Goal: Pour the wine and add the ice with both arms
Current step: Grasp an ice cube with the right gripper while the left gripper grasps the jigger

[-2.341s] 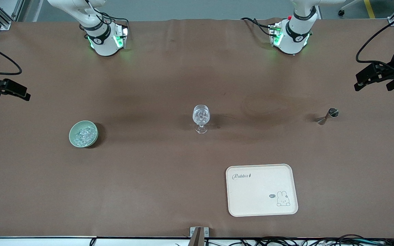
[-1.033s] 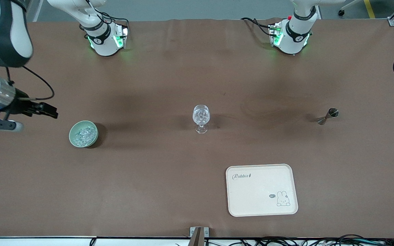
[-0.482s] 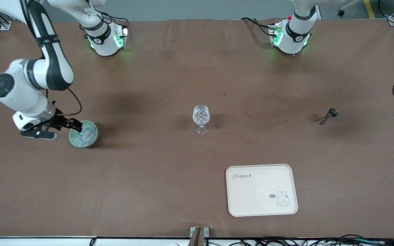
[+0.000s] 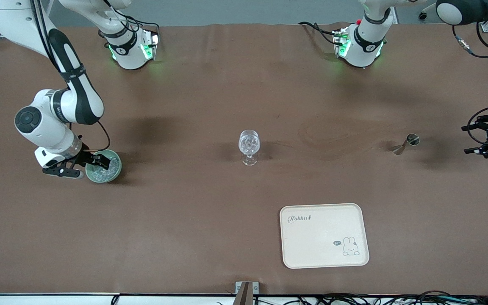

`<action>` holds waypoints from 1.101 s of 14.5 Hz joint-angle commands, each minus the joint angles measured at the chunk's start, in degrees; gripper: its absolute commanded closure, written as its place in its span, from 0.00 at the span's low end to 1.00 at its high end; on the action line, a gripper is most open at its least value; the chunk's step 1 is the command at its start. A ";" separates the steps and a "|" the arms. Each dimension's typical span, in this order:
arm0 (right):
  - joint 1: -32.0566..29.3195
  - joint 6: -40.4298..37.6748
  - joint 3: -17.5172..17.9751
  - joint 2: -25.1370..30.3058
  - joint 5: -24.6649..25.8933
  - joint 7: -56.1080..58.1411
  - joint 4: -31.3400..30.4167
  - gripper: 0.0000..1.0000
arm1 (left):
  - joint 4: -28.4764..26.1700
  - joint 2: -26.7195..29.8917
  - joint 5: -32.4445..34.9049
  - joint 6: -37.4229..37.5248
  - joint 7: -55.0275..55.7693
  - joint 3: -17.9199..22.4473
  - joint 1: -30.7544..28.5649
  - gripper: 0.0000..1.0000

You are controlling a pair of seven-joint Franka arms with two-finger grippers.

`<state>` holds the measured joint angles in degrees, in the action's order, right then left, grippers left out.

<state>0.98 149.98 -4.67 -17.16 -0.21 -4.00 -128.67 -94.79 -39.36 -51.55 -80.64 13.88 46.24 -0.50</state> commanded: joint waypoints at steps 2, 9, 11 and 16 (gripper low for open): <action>-0.45 1.19 0.54 -0.07 0.65 -0.92 -1.41 0.26 | -5.48 -3.61 -7.50 1.01 0.01 0.95 -0.02 0.01; -0.01 0.40 0.54 -0.68 0.65 -2.50 -1.23 0.51 | -13.92 -6.69 -17.52 1.54 0.10 -1.58 1.12 0.11; 0.52 -0.21 0.54 -0.68 0.65 -2.51 -1.15 0.51 | -15.42 -7.22 -18.76 1.45 0.01 -1.95 1.20 0.16; 0.52 -0.74 0.54 -0.68 0.65 -2.50 -1.06 0.56 | -19.64 -7.13 -23.51 1.54 0.97 -2.91 1.99 0.26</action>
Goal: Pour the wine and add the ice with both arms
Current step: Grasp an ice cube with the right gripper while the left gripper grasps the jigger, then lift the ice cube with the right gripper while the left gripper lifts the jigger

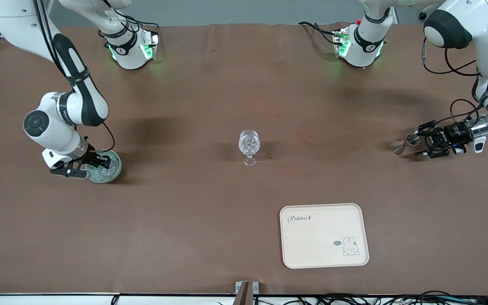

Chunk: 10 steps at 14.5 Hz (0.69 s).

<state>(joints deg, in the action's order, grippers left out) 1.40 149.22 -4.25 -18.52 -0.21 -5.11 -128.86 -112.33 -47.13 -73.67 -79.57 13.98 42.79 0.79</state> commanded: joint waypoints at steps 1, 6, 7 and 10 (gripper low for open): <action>0.09 0.02 0.12 0.68 0.64 -1.40 -0.87 0.56 | -2.71 0.72 -1.47 0.64 0.88 0.45 0.53 0.29; 0.09 0.11 0.12 0.68 0.64 -1.40 -0.61 0.80 | -3.69 0.81 -2.87 1.96 0.88 0.27 0.97 0.33; 0.18 0.10 0.12 0.68 0.56 -1.40 -0.52 0.94 | -3.69 0.73 -3.14 1.96 0.96 0.27 1.06 0.34; 0.61 -1.90 0.12 0.77 0.56 -3.33 1.41 1.00 | -3.42 0.37 -3.84 1.88 0.97 0.27 1.06 0.36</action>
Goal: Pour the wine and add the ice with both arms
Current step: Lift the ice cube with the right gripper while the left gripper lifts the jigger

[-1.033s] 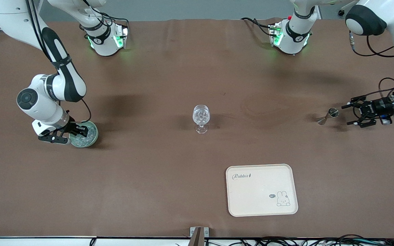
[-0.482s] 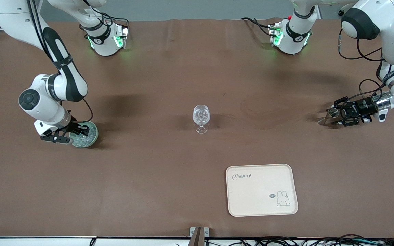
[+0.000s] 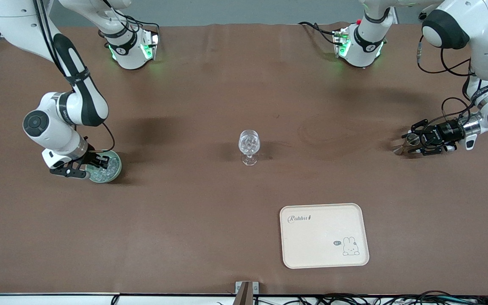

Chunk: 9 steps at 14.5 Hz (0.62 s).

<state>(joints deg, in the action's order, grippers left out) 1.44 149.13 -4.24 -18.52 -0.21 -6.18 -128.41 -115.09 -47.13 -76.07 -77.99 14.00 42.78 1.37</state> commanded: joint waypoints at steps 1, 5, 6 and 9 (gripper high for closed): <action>0.75 -5.39 0.11 1.11 0.56 -2.34 2.62 1.00 | -0.66 0.46 -1.53 0.39 0.94 0.29 0.56 0.36; 0.84 -25.24 0.29 7.33 0.56 -5.41 13.95 1.00 | -0.92 0.46 -2.94 0.39 0.85 -0.67 0.56 0.36; 0.75 -29.29 0.20 9.10 0.56 -5.16 16.33 1.00 | -1.01 0.81 -2.94 0.47 1.38 -0.68 0.74 0.36; 0.75 -41.50 0.38 12.01 0.56 -4.10 26.06 1.00 | -1.28 0.55 -3.03 0.39 1.91 -0.68 1.26 0.38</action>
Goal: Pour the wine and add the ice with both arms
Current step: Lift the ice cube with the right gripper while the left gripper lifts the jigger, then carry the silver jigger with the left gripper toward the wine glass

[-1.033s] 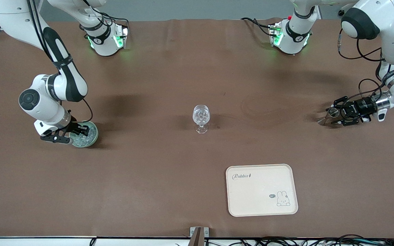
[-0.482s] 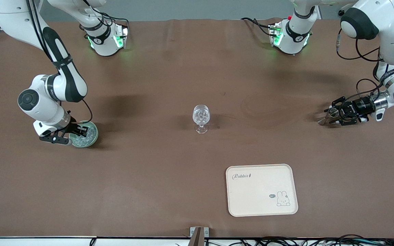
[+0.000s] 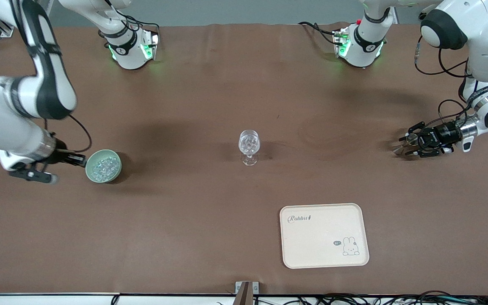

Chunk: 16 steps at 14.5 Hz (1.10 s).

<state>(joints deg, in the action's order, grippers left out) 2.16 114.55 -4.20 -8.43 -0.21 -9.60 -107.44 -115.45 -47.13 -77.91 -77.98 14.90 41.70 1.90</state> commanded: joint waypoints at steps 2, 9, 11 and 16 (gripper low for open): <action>-0.05 -16.77 0.33 1.84 0.56 0.28 13.62 1.00 | -0.83 0.63 -1.19 0.38 1.10 0.49 0.38 0.45; -0.40 -30.43 0.07 5.88 0.03 5.81 23.51 1.00 | -1.00 0.63 -1.19 2.39 0.48 0.49 -0.41 0.87; -0.40 -30.09 0.07 5.80 0.03 6.26 23.42 1.00 | -1.18 0.81 -1.19 3.62 0.31 0.49 -0.41 0.90; -0.23 -29.47 0.07 5.62 -0.15 6.61 23.51 1.00 | -3.28 5.37 -0.93 8.55 0.92 0.67 0.64 0.94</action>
<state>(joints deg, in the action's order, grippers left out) 2.12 84.70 -4.32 -3.27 -0.21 -3.86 -83.51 -115.71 -45.86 -78.06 -70.03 15.04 42.01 1.49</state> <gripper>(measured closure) 0.727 0.784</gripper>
